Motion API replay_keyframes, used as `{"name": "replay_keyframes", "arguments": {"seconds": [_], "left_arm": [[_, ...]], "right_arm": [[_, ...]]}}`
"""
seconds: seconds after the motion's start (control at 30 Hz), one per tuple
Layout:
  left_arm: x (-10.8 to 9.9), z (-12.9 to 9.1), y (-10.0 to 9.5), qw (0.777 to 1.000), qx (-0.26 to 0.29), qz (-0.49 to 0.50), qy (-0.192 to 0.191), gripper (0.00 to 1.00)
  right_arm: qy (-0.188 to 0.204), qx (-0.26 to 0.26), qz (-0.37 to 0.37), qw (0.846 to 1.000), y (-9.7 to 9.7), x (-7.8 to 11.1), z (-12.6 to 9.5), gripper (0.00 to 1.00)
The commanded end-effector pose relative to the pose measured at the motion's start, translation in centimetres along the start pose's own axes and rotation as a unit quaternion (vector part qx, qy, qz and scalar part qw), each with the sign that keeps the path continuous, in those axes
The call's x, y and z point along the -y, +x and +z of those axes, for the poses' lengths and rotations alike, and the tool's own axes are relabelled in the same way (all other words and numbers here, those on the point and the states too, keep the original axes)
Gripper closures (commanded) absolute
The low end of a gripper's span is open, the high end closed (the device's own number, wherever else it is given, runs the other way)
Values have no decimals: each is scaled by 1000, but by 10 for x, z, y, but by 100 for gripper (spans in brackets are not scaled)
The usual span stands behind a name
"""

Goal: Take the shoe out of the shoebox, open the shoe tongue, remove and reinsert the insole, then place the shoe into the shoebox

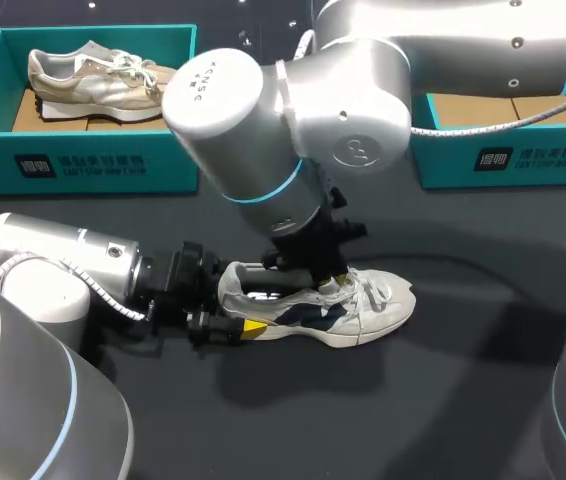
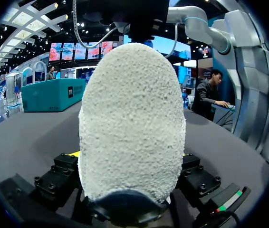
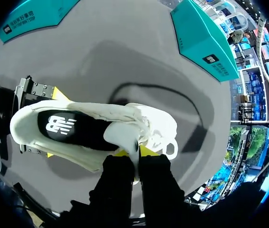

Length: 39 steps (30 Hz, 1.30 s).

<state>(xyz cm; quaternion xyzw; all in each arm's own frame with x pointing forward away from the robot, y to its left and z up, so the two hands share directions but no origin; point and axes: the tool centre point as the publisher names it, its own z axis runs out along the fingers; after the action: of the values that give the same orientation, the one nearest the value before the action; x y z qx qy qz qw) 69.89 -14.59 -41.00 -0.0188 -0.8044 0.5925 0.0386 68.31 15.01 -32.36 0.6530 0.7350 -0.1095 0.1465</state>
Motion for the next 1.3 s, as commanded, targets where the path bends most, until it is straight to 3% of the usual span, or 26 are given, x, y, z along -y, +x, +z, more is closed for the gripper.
{"name": "replay_keyframes", "arguments": {"seconds": [0.03,0.57,0.87,1.3], "left_arm": [[0,1,1,1000,0,0,-1,100],[0,1,1,1000,0,0,-1,100],[0,1,1,1000,0,0,-1,100],[0,1,1,1000,0,0,-1,100]], "right_arm": [[-3,-100,-27,995,-26,0,6,100],[-3,-100,-27,995,-26,0,6,100],[-9,-115,-25,993,-46,11,20,100],[5,-130,-5,992,-63,2,49,100]]}}
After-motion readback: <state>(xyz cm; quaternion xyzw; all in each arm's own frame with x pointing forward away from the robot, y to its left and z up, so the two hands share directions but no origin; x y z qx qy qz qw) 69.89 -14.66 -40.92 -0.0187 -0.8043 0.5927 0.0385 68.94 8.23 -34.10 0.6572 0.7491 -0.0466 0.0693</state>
